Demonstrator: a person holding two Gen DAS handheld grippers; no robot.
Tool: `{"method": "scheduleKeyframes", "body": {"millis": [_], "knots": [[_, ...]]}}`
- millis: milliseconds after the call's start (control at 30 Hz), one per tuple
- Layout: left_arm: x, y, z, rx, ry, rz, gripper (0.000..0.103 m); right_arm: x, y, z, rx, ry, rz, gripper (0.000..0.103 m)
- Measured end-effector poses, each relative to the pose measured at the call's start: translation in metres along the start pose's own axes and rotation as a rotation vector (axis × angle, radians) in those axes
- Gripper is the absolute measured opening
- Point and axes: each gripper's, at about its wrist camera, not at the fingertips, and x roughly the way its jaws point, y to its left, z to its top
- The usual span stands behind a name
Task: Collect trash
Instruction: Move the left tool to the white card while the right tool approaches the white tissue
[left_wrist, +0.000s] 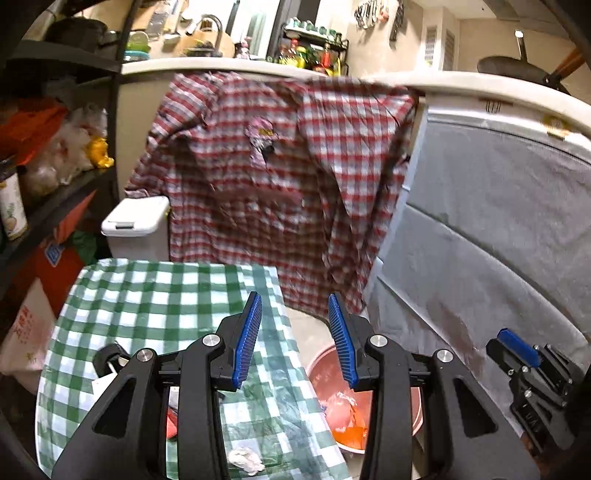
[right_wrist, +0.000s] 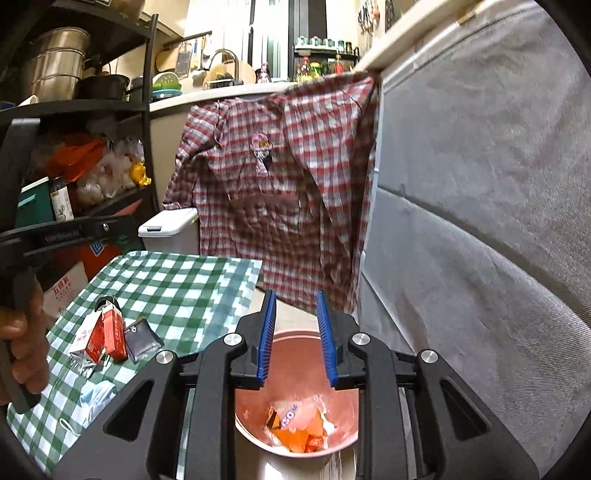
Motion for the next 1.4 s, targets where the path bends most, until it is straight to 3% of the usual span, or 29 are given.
{"method": "scheduleKeyframes", "body": {"millis": [333, 700, 1233, 1400], "knots": [[-0.017, 0.039, 0.001, 0.058, -0.032, 0.072, 0.038, -0.004, 0.045, 0.006, -0.041, -0.047, 0.018, 0.030], [-0.031, 0.068, 0.007, 0.027, -0.059, 0.095, 0.038, 0.015, 0.084, 0.007, -0.043, -0.029, 0.057, 0.030], [-0.041, 0.125, 0.004, -0.012, -0.045, 0.137, 0.038, 0.038, 0.111, 0.005, 0.012, -0.003, 0.126, 0.030], [-0.043, 0.162, -0.004, -0.022, -0.031, 0.172, 0.038, 0.051, 0.124, 0.003, 0.029, 0.027, 0.199, 0.023]]}}
